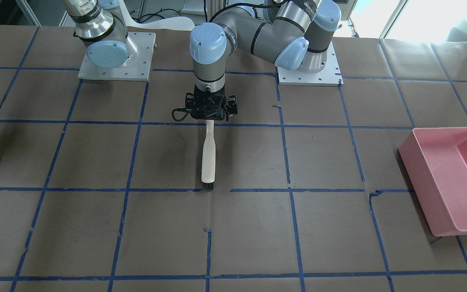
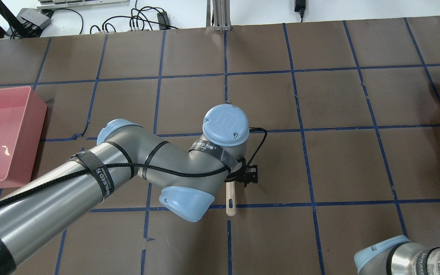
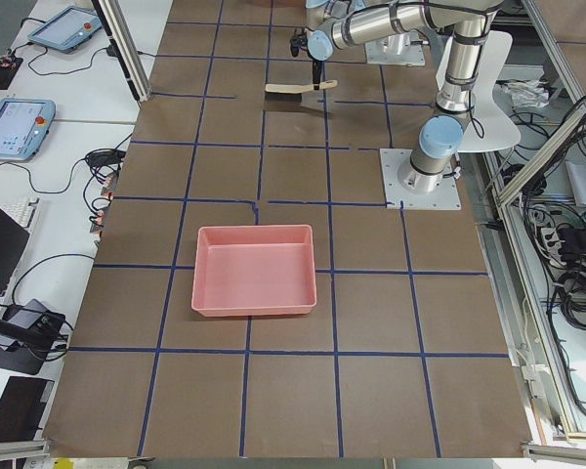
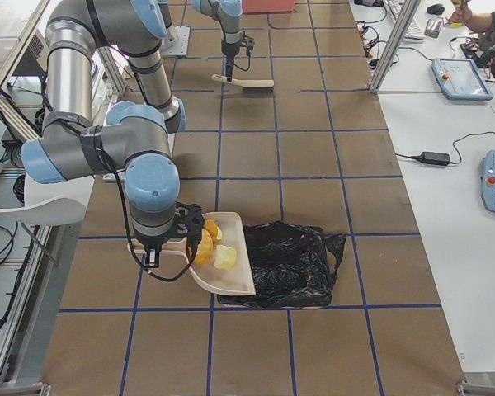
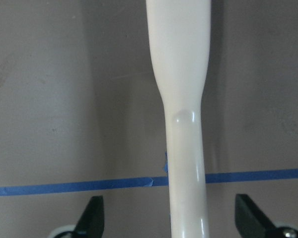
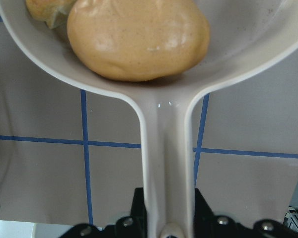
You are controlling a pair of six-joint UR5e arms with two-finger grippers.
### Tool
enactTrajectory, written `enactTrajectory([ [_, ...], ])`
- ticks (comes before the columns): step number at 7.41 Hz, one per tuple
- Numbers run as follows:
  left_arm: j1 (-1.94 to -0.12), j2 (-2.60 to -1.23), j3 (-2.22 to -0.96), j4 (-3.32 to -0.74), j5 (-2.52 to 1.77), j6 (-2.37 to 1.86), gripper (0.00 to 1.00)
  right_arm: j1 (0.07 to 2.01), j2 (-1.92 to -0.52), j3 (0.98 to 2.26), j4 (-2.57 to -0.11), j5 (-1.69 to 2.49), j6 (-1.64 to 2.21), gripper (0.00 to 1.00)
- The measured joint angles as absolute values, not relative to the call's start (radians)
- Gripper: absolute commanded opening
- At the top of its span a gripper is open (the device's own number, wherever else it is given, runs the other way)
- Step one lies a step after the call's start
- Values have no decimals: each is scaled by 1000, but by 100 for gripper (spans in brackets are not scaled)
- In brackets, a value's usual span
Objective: Sweep and dump trash in nearest bin
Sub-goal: 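Lower the brush onto the table with the left gripper and release it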
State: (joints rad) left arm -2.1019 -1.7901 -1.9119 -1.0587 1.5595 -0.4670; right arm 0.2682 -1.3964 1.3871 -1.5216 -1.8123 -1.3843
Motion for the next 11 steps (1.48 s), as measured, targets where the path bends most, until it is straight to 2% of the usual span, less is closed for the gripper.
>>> enactTrajectory([
  [4, -1894, -1756, -1575, -1449, 1530, -208, 100, 277, -1371, 1382, -1628, -1848, -1433, 5],
  [6, -1776, -1732, -1445, -1617, 1528, -86, 100, 280, -1351, 1381, -1677, -1870, -1452, 5],
  [8, -1716, -1710, -1392, -1673, 1536, -35, 100, 284, -1346, 1378, -1706, -1885, -1465, 5],
  [11, -1659, -1678, -1394, -1701, 1552, -12, 100, 308, -1344, 1355, -1728, -1900, -1490, 4],
])
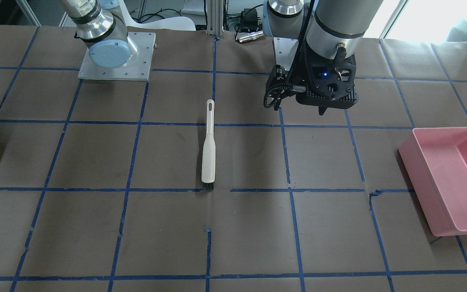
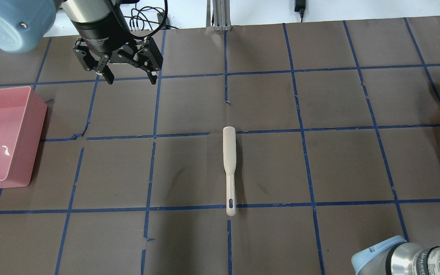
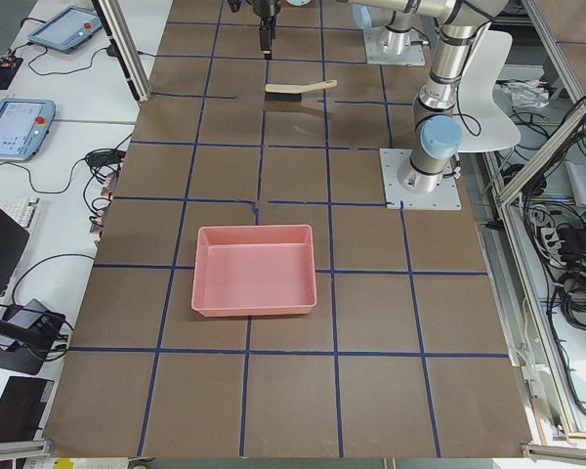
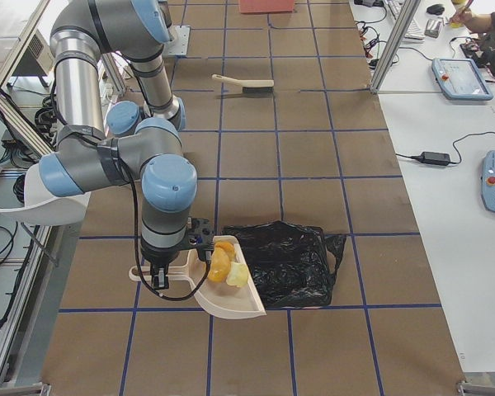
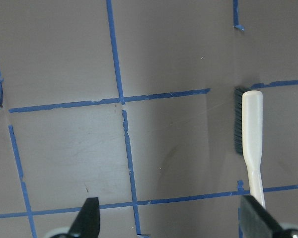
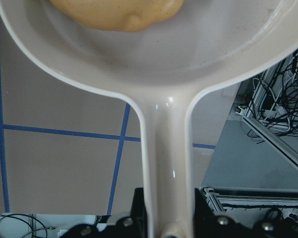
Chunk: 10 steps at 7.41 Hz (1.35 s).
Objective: Sweep and dump trash in nearest bin
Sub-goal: 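Lower the brush onto the table with the left gripper and release it, then tip the dustpan over the bin with the right gripper to empty it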
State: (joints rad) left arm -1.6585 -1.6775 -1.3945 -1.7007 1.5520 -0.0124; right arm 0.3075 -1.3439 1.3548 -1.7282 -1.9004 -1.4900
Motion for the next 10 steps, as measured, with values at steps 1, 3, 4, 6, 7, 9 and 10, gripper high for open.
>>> enactTrajectory([
  [1, -1646, -1651, -1418, -1733, 1555, 29, 100, 312, -1344, 1350, -1730, -1905, -1493, 4],
  [3, -1639, -1608, -1474, -1743, 1554, 97, 100, 328, -1343, 1349, -1746, -1918, -1519, 4],
  [4, -1639, -1599, -1486, -1737, 1553, 103, 100, 332, -1341, 1349, -1767, -1927, -1545, 4],
  [6, -1638, -1595, -1493, -1730, 1553, 104, 100, 335, -1327, 1349, -1815, -1945, -1603, 4],
  [7, -1638, -1594, -1494, -1728, 1552, 105, 100, 337, -1314, 1349, -1840, -1960, -1633, 4],
  [9, -1638, -1594, -1494, -1726, 1552, 107, 100, 349, -1301, 1347, -1866, -1983, -1681, 5],
  [10, -1638, -1594, -1494, -1725, 1553, 109, 100, 357, -1301, 1345, -1873, -1992, -1697, 5],
])
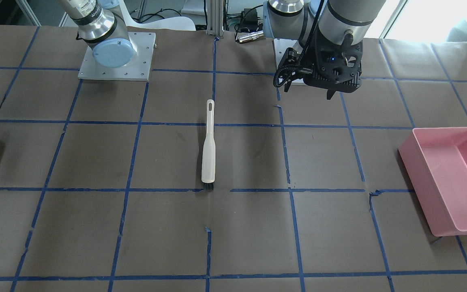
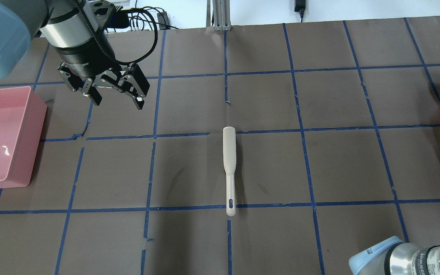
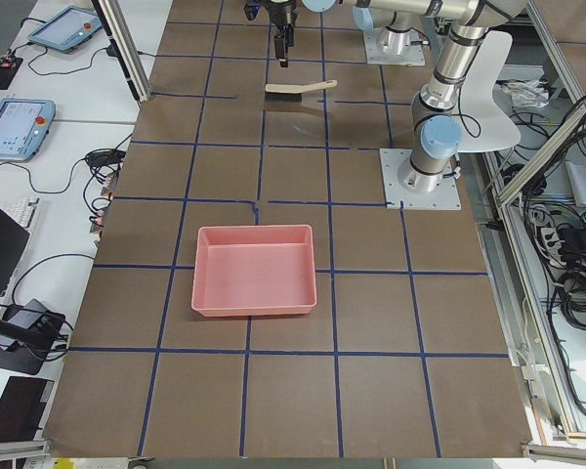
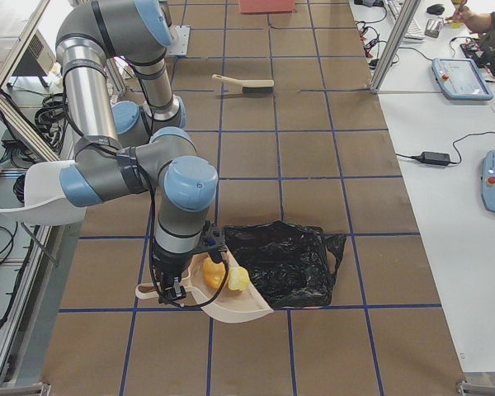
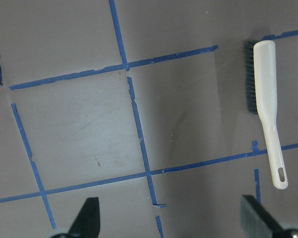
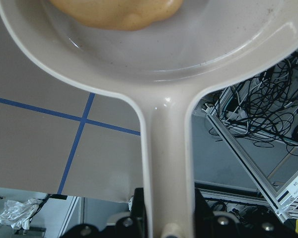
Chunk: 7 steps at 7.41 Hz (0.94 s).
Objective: Sweep and dump trash in nearest bin
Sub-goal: 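Tip the dustpan over the bin with the right gripper to empty it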
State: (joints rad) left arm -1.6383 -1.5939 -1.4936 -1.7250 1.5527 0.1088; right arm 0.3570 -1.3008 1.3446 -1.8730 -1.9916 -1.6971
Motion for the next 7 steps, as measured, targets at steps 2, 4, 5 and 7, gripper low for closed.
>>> enactTrajectory([
  [2, -1638, -1594, -1494, -1724, 1553, 110, 100, 386, -1301, 1319, -1882, -2006, -1720, 5],
  [4, -1638, -1595, -1494, -1724, 1552, 109, 100, 416, -1297, 1294, -1886, -2012, -1746, 6],
  [5, -1638, -1595, -1494, -1724, 1552, 109, 100, 421, -1295, 1288, -1889, -2013, -1755, 6],
  [7, -1637, -1596, -1494, -1723, 1552, 109, 100, 428, -1284, 1279, -1894, -2018, -1763, 6],
])
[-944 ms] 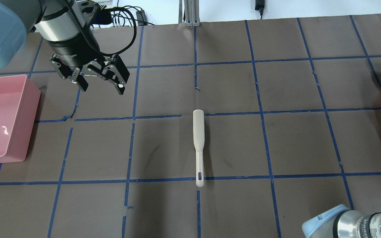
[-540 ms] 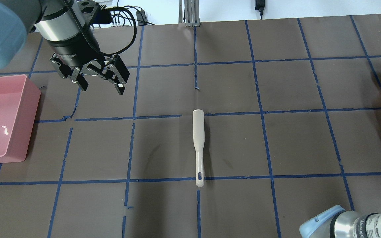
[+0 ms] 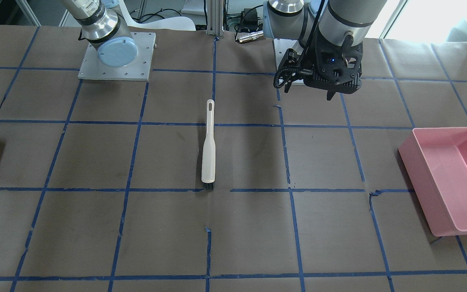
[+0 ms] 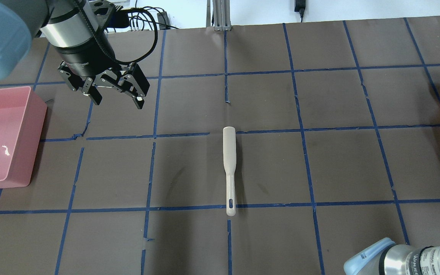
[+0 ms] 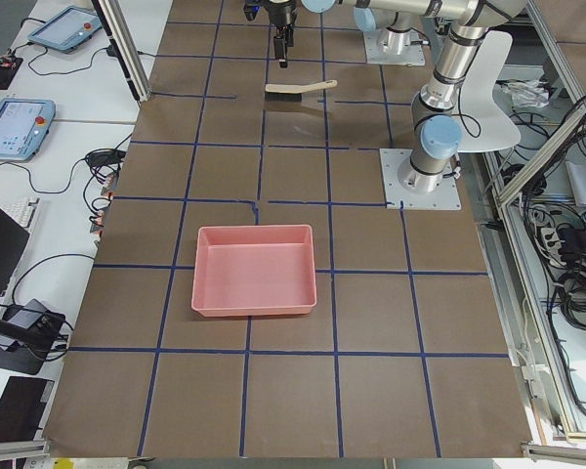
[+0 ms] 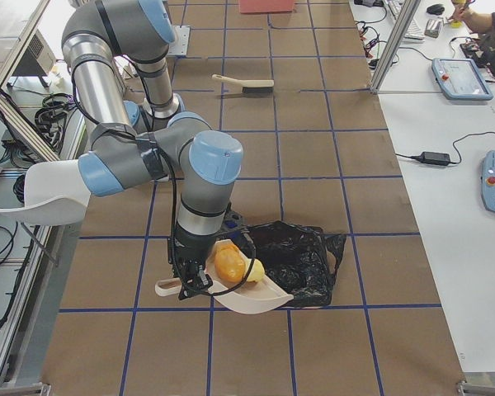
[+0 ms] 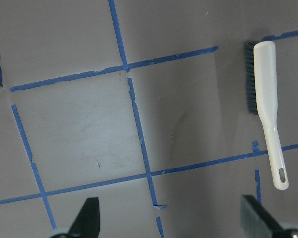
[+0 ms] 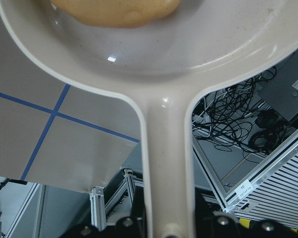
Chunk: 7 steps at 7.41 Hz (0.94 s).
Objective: Sweep and dump trash in nearest bin
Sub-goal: 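Tip the dustpan over the bin with the right gripper to empty it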
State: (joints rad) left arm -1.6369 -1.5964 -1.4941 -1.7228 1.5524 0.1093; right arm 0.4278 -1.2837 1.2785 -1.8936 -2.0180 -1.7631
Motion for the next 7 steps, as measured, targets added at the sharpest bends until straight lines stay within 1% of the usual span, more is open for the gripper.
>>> enactTrajectory([
  [4, -1636, -1597, -1494, -1724, 1552, 109, 100, 436, -1254, 1267, -1928, -2022, -1790, 6],
  [7, -1635, -1598, -1494, -1726, 1551, 109, 100, 477, -1279, 1255, -1953, -2048, -1837, 6],
])
